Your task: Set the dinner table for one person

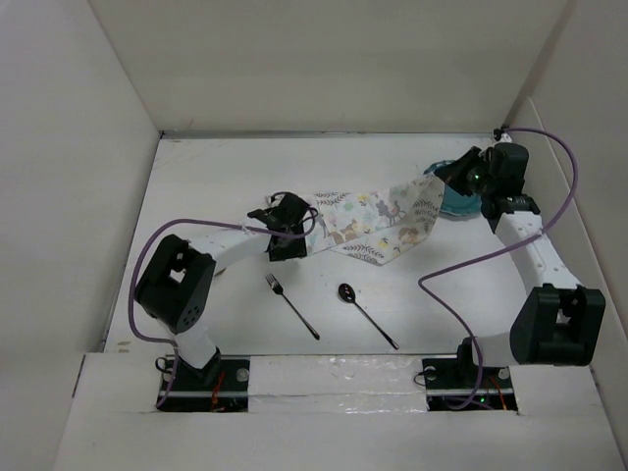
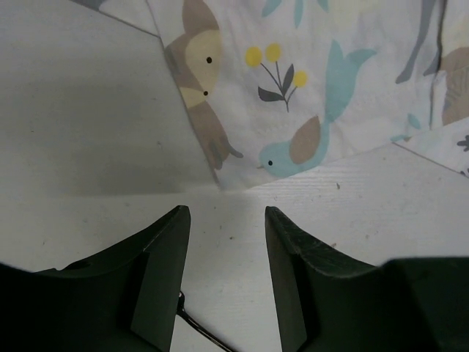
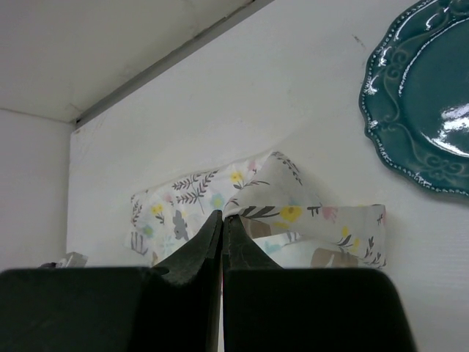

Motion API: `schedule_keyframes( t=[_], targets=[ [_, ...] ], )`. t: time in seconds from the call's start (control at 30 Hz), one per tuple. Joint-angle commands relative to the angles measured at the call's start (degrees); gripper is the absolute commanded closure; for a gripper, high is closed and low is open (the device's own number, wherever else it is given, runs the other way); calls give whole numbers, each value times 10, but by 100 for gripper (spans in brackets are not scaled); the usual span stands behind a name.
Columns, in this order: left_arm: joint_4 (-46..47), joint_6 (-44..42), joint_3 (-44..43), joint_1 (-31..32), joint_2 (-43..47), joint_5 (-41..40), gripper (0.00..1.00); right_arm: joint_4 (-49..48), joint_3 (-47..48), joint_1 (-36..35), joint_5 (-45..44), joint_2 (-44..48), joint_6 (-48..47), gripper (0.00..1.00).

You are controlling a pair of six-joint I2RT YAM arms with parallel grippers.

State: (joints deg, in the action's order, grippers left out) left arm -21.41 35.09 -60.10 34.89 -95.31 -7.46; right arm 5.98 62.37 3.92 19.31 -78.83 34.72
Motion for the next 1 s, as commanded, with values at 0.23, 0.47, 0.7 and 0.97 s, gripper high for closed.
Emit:
schedule_keyframes(
  t=[0.23,0.47,0.7,0.97],
  targets=[
    [8,-5,-34,3,-48,-41,53,-18,-20,-41,0,32,-2,100],
    [-8,-10,-64,28,-95,-69,54,-20,-16,-66,-8,31,3,100],
    [-8,-13,-55,35,-102,-77,72,-18,-6,-66,-12,37,4,100],
    [-17,-20,-56,35,-84,-104,100,-4,-3,-41,-16,60,-2,100]
  ],
)
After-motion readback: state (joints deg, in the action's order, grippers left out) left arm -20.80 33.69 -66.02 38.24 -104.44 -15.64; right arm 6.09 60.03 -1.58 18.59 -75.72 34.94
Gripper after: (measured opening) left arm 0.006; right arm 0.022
